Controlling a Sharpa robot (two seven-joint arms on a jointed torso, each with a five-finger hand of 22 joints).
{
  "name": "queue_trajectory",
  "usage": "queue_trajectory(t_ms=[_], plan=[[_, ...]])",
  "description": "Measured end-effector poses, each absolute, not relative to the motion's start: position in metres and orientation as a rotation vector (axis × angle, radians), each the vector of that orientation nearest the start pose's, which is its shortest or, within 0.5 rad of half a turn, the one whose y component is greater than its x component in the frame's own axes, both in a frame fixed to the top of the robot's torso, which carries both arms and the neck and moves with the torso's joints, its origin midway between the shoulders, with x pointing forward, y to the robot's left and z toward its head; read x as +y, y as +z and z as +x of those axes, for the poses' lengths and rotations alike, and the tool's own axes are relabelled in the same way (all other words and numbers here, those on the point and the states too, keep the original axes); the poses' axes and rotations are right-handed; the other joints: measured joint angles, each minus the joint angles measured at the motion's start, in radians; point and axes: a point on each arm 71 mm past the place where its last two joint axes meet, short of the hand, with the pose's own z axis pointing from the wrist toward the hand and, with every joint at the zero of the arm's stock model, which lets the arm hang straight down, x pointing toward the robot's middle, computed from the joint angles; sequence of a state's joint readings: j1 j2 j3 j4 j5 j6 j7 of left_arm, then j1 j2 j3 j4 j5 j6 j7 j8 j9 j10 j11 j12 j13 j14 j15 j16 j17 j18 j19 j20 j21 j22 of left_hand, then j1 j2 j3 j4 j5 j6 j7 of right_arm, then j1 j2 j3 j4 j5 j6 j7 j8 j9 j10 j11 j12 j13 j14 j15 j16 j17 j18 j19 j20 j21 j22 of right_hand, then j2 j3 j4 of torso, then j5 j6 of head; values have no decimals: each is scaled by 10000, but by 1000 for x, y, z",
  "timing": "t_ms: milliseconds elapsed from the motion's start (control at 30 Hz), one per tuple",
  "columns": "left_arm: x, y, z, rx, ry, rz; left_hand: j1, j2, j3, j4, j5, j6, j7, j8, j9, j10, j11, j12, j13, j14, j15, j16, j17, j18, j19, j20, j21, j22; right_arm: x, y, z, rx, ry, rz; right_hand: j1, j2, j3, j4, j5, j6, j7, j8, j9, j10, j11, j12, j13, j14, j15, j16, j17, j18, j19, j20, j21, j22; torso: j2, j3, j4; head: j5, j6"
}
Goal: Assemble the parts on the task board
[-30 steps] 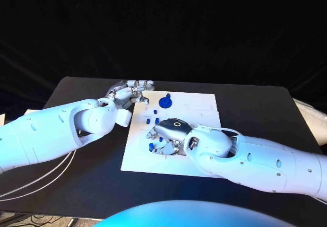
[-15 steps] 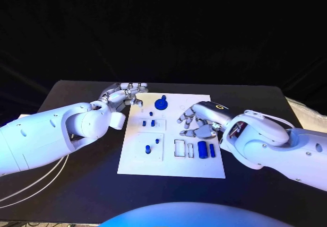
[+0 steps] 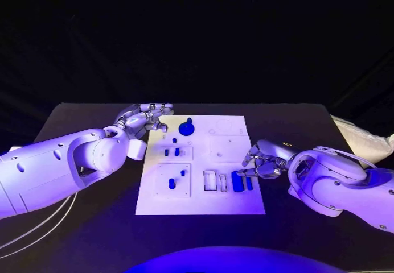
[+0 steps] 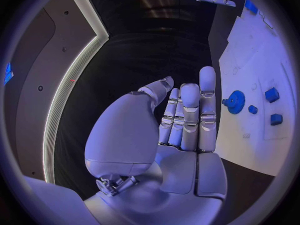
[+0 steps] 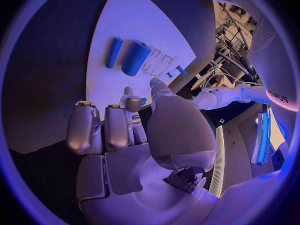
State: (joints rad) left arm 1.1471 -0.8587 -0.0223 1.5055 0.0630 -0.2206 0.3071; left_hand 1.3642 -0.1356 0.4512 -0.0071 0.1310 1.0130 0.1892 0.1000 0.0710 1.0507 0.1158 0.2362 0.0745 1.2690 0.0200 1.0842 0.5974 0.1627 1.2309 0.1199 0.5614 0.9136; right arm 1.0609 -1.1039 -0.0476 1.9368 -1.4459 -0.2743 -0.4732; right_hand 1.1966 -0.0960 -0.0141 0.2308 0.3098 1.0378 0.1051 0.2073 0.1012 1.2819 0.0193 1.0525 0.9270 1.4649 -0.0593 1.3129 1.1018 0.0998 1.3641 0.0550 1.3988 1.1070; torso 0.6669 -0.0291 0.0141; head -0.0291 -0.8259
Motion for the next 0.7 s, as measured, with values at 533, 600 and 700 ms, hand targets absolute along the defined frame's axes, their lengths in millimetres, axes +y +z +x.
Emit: queue_trajectory(t_ms=[533, 600, 700], plan=[[218, -206, 484, 15191, -15612, -12720, 0, 0, 0, 0, 0, 0, 0, 0, 0, 0, 0, 0, 0, 0, 0, 0, 1, 1, 0, 0, 0, 1, -211, -239, 374, 20279, 4126, 384, 118, 117, -506, 506, 0, -35, -36, 246, 76, -34, 34, 306, 551, 0, 1, 106, 148, -1, 23, 24, 30, 91, 9, -9, 10, -38, 30], [218, -206, 484, 15193, -15608, -12721, 0, 0, 0, 0, 0, 0, 0, 0, 0, 0, 0, 0, 0, 0, 0, 0, 1, 1, 0, 0, 0, 1, -209, -240, 374, 20311, 4128, 352, 118, 117, -534, 534, 0, -35, -36, 246, 76, -34, 34, 306, 550, 0, 1, 106, 148, -1, 23, 23, 30, 91, 10, -7, 11, -38, 17], [218, -207, 484, 15194, -15598, -12725, 0, 0, 0, 0, 0, -28, -28, 0, 0, 0, 0, 0, 0, -35, 35, 0, 2, 0, 0, 0, -41, -6, -206, -242, 374, 20341, 4123, 302, 157, 159, -538, 538, 0, -35, -36, 254, 89, -34, 34, 306, 595, 0, 1, 106, 166, 0, 23, 24, 29, 103, 13, -7, 12, -47, 4]])
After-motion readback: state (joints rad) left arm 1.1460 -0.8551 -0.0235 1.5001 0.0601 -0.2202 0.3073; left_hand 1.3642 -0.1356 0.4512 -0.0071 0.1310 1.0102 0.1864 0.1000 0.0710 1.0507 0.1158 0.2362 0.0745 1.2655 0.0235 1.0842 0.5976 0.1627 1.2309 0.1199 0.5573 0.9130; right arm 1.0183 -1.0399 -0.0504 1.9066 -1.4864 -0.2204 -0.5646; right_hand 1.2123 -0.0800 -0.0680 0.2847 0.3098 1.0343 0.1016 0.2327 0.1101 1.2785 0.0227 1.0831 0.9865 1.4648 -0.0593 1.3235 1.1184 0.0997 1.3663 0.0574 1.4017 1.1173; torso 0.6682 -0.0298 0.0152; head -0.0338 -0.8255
